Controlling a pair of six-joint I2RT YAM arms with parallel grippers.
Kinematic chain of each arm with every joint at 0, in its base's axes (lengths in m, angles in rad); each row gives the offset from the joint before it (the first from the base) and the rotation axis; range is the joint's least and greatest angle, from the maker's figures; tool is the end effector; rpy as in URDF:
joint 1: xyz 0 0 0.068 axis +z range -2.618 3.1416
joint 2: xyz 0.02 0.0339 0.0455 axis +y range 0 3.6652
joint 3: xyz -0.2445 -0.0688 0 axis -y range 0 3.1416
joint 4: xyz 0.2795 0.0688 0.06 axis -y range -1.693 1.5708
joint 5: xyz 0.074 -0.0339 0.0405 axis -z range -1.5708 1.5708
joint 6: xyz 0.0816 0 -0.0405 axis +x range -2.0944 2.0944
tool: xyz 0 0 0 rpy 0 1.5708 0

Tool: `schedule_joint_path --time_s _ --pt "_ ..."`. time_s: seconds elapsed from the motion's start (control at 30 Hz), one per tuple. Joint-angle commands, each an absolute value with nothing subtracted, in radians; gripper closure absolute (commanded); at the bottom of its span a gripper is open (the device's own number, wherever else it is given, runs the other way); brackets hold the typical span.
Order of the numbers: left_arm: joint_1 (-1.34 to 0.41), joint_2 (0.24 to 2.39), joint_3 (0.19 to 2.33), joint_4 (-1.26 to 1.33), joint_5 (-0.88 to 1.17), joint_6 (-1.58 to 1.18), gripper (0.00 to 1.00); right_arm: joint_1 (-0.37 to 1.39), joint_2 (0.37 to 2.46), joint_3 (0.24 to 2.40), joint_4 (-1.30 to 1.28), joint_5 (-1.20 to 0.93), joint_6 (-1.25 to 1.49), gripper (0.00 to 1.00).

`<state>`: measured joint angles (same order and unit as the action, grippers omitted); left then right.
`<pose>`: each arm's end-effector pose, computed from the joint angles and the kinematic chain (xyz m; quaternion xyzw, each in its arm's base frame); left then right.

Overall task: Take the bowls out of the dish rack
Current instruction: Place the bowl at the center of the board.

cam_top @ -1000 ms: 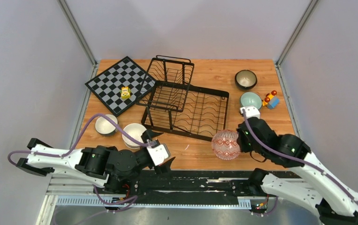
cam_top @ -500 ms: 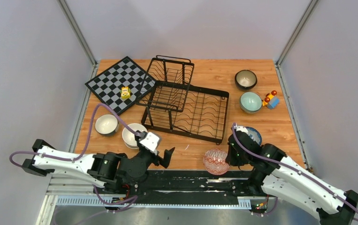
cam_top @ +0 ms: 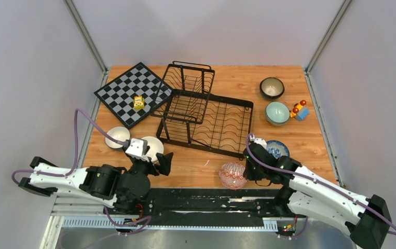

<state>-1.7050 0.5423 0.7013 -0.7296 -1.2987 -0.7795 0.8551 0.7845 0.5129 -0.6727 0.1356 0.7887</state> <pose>0.0568 -0.1669 0.2914 0.0526 0.7549 -0.1903 0.6255 0.1547 0.1611 0.1436 -0.0106 0.9493 0.1813 0.2565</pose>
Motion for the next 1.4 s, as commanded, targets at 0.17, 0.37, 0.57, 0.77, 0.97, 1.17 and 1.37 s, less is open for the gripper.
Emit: schedule_joint_path --time_s 0.17,0.37,0.57,0.77,0.97,1.17,1.37 --pt "-1.706 0.496 0.688 -0.819 -1.365 -0.906 0.00 0.862 0.831 0.484 -0.593 0.168 0.788 1.00" --pt "-1.705 0.495 0.678 -0.820 -1.367 -0.911 0.00 0.859 0.815 0.451 -0.589 0.202 0.806 1.00" --pt "-1.704 0.495 0.675 -0.831 -1.366 -0.909 0.00 0.859 0.803 0.423 -0.581 0.232 0.820 1.00" --pt "-1.706 0.501 0.666 -0.812 -1.364 -0.909 0.00 0.852 0.805 0.408 -0.572 0.271 0.822 1.00" --pt "-1.706 0.532 0.666 -0.721 -1.341 -0.797 0.00 0.847 0.811 0.397 -0.560 0.265 0.821 1.00" --pt "-1.705 0.583 0.682 -0.718 -1.342 -0.784 0.00 0.847 0.782 0.391 -0.560 0.247 0.813 0.81" --pt "-1.705 0.587 0.683 -0.703 -1.337 -0.774 0.00 0.846 0.742 0.379 -0.563 0.235 0.814 0.71"
